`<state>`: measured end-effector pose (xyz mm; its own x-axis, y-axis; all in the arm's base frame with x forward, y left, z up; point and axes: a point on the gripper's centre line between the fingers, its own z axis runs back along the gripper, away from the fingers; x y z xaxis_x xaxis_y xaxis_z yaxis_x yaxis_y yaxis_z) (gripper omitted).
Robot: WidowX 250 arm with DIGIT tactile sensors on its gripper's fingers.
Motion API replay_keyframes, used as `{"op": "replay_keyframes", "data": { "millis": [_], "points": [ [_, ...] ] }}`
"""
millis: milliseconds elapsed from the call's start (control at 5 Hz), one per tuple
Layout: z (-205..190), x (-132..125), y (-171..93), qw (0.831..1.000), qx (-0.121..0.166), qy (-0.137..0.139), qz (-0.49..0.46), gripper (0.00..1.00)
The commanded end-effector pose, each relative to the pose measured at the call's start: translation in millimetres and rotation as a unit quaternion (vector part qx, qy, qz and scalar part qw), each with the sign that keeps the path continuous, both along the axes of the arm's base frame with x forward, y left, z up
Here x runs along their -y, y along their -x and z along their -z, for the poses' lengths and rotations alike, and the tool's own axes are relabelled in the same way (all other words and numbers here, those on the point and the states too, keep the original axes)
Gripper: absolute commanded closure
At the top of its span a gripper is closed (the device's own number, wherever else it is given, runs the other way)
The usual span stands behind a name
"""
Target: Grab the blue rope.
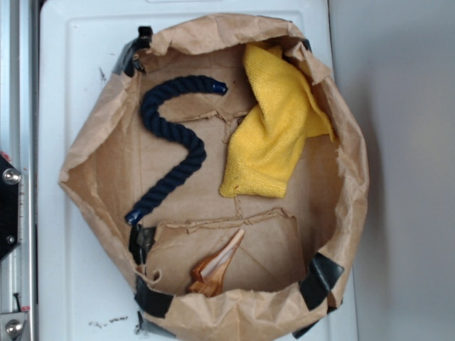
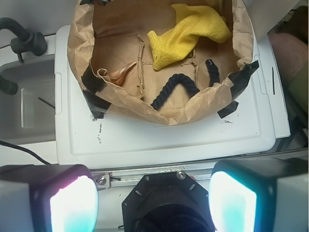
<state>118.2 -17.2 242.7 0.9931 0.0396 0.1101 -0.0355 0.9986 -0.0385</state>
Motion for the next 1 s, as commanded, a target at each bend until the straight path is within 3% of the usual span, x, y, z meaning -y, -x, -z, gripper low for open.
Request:
{"op": "replay_keyframes", "data": {
  "millis": [0,400,600,800],
  "points": [
    [0,0,0,1.0,0.0,0.0,0.0,0.0],
    [24,1,-100,0.999,0.021,0.015,-0.044,0.0],
    [51,-19,-148,0.99,0.026,0.024,-0.136,0.0],
    [76,-33,-132,0.98,0.045,0.016,-0.193,0.0]
  ]
}}
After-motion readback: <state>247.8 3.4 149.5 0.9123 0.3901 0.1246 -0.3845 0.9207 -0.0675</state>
